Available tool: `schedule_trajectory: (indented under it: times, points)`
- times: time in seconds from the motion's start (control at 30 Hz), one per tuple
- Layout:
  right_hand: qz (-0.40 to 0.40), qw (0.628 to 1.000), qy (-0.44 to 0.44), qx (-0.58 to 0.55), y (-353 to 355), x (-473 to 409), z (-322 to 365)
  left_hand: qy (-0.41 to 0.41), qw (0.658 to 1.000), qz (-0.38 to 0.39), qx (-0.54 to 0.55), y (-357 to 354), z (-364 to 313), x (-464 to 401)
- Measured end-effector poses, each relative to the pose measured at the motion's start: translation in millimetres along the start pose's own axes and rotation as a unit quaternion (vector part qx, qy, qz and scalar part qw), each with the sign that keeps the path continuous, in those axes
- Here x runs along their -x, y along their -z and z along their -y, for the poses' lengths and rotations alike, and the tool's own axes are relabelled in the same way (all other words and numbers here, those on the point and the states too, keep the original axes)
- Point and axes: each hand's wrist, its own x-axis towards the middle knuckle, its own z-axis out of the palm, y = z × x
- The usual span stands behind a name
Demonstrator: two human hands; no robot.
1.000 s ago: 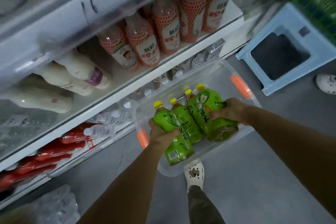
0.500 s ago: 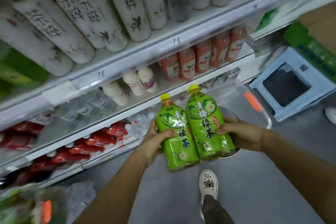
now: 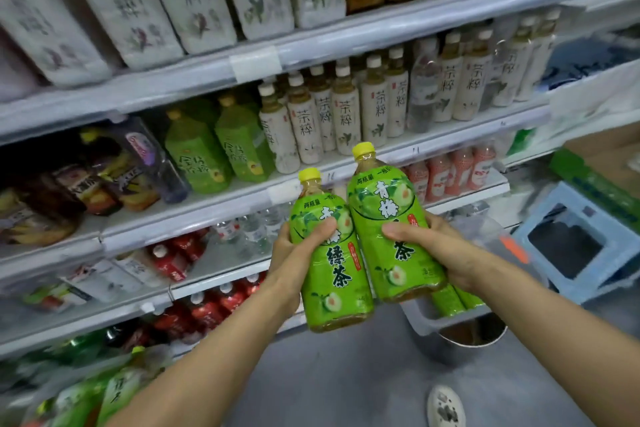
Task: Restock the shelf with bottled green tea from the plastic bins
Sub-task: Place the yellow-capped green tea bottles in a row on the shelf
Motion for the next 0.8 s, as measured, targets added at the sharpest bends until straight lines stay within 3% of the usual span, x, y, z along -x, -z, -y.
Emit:
schedule_trajectory:
  times: [0.33, 0.8]
  points:
    - [0.037, 0.992, 0.115, 0.023, -129, 64, 79, -0.120, 0.993, -0.013, 0.011, 86, -101, 102]
    - [0.121, 0.964, 0.233, 0.052, -215, 71, 192, -0.240, 0.970, -0.020, 0.032, 129, -230, 156]
